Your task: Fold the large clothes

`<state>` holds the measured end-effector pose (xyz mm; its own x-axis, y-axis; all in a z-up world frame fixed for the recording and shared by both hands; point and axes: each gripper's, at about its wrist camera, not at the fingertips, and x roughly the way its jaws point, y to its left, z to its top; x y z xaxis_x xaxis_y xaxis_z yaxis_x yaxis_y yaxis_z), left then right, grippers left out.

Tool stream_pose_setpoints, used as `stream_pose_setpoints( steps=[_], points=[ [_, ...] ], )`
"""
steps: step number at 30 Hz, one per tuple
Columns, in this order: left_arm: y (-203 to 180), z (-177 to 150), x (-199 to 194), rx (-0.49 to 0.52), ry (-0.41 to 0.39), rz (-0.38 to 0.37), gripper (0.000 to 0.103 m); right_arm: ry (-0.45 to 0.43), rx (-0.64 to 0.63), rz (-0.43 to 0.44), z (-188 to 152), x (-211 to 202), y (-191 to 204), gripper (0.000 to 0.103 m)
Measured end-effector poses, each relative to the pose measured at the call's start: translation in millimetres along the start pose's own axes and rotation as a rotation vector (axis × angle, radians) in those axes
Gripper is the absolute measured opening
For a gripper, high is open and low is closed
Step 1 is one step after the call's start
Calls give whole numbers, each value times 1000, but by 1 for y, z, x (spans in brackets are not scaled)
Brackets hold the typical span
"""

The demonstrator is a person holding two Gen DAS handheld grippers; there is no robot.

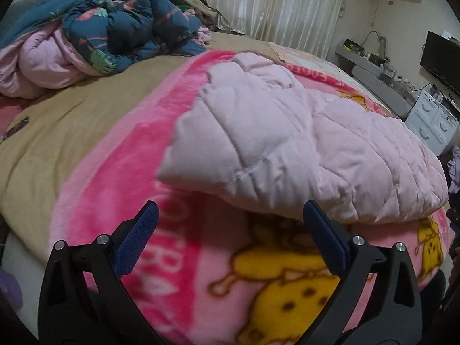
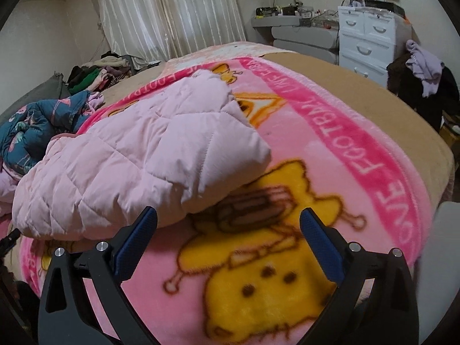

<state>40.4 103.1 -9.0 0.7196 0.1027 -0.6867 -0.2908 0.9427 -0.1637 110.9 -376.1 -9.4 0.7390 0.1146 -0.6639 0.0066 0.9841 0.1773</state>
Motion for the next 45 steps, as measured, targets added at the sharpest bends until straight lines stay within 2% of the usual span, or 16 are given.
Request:
stream_pose_setpoints(
  steps=[4, 8, 16, 21, 30, 36, 40, 45],
  points=[
    [1, -1, -28, 12, -43, 39, 94, -45, -36, -18, -2, -22, 3, 99],
    [-4, -3, -55, 14, -99, 72, 94, -92, -90, 4, -6, -51, 16, 99],
    [-47, -3, -91, 55, -165, -25, 94, -174, -179, 93, -14, -105, 56, 99],
    [-79, -12, -97, 85, -164, -108, 94, -184, -227, 146, -22, -127, 84, 99],
    [-121, -34, -95, 171, -133, -171, 94, -120, -253, 210, -42, -132, 112, 99],
    [-131, -40, -99, 194, -150, -185, 94, -198, -261, 250, -45, -147, 122, 99],
    [-134, -41, -96, 197, -146, -162, 94, -127, -250, 230, -45, -130, 119, 99],
    [-136, -44, -90, 204, -123, -139, 94, -96, -249, 224, -48, -119, 117, 99]
  ],
)
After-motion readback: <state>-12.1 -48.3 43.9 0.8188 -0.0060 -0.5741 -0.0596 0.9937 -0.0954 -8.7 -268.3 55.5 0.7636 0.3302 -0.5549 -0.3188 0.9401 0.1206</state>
